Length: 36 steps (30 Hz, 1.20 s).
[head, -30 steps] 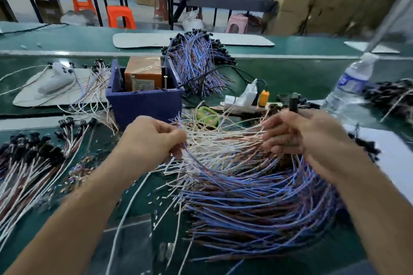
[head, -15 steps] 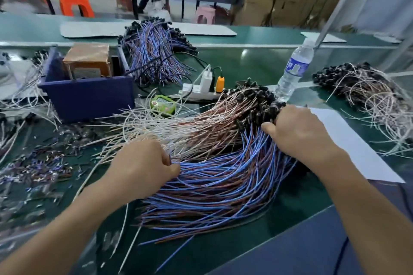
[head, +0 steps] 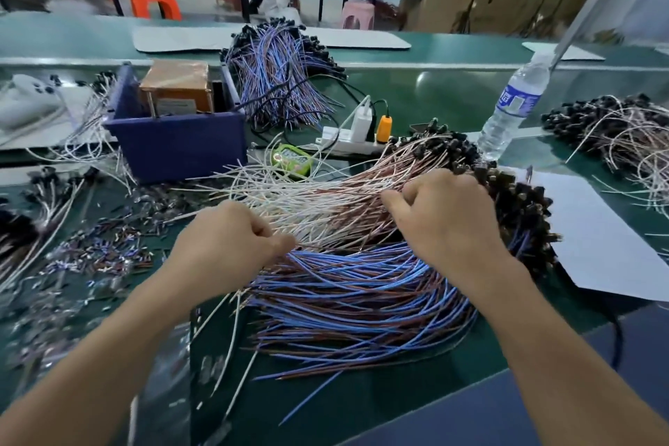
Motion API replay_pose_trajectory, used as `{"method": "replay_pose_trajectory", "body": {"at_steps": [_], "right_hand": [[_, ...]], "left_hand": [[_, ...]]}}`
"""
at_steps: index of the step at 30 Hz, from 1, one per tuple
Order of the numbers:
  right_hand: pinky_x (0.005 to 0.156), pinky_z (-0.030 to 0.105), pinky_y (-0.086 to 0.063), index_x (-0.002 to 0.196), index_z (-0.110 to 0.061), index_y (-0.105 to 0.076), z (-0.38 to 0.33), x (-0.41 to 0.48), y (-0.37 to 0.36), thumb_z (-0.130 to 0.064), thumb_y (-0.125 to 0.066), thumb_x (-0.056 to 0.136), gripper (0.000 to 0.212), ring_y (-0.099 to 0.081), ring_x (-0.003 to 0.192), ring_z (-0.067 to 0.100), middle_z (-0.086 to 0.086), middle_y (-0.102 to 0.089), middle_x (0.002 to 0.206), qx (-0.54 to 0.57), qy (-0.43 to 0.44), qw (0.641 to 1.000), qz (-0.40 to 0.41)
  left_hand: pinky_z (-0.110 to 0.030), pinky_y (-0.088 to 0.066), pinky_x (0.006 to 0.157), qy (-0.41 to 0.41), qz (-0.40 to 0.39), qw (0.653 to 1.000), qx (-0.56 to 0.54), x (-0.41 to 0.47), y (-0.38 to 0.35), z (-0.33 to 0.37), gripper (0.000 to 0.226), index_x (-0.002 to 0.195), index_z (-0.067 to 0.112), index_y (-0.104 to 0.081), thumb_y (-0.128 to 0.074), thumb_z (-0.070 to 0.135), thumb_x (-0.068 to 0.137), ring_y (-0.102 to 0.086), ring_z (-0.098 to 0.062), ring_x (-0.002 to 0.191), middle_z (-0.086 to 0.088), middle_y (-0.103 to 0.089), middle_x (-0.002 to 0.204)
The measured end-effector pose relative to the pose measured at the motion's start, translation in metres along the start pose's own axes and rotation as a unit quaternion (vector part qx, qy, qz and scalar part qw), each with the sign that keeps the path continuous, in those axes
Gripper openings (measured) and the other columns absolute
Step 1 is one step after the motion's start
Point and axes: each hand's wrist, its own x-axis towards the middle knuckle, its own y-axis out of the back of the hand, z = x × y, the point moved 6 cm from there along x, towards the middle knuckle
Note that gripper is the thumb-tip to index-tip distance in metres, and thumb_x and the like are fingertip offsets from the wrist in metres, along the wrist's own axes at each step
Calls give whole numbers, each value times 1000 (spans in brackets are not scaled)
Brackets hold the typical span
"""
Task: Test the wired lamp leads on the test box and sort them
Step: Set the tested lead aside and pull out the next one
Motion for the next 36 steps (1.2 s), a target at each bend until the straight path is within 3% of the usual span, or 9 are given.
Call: {"method": "replay_pose_trajectory", "body": {"at_steps": [7,12,14,15,17,19,24,29,36], "right_hand": [[48,27,-32,43,-16,-49,-128,4,-77,-39,-67,90,55,-49,43,14,-3,-46,39,195,84,973,-94],[49,31,-29,47,-8,-44,-204,8,-114,-35,-67,89,54,-36,45,17,3,-38,42,303,104,936,-143],[49,27,-31,55,-6,-54,-237,6,-130,-33,-66,89,46,-42,48,17,7,-49,48,325,121,922,-171],[48,23,-33,59,-8,-60,-252,5,-137,-30,-66,89,38,-48,49,14,4,-55,50,327,128,918,-186],[47,10,-37,65,-21,-68,-283,2,-150,-24,-64,89,25,-57,52,1,-8,-65,58,335,139,906,-219],[44,7,-38,77,-28,-72,-309,-1,-159,-17,-63,92,21,-60,52,-4,-12,-70,66,364,146,887,-244],[45,9,-42,109,-25,-76,-355,-4,-182,-11,-59,96,25,-63,58,7,-8,-74,93,378,160,869,-276],[58,0,-43,105,-22,-78,-390,1,-188,-11,-61,97,22,-58,72,-8,-15,-67,84,367,177,880,-245],[66,20,-51,97,-24,-80,-424,-10,-185,-13,-63,93,20,-63,66,2,-8,-75,84,363,210,878,-231]], "left_hand": [[-26,-37,48,54,71,995,-35,-8,29,-29,40,58,28,-70,-66,57,85,-48,-9,40,4,-57,42],[-23,-36,44,145,233,958,-86,-31,69,-98,31,62,29,-74,-71,44,89,-54,-10,46,9,-61,47],[-11,-39,54,144,288,943,-83,-44,90,-125,19,104,38,-77,-71,25,93,-58,6,56,18,-71,63],[-7,-41,63,140,297,942,-74,-48,100,-137,45,127,41,-67,-69,13,92,-59,10,64,20,-75,78],[-9,-46,81,148,328,932,-50,-60,121,-166,65,139,40,-58,-66,2,87,-66,0,84,13,-76,104],[-27,-52,95,193,382,902,-50,-75,143,-196,59,137,31,-63,-65,2,85,-70,-19,102,1,-75,119],[-41,-55,82,297,438,848,-42,-95,157,-261,55,140,21,-63,-63,5,88,-68,-36,93,-19,-75,109],[-41,-58,87,327,422,845,-24,-86,148,-280,54,141,23,-62,-67,7,89,-69,-28,96,-13,-73,115],[-32,-56,73,302,469,829,-23,-92,153,-286,20,108,20,-80,-71,13,92,-68,-22,82,-6,-79,95]]}}
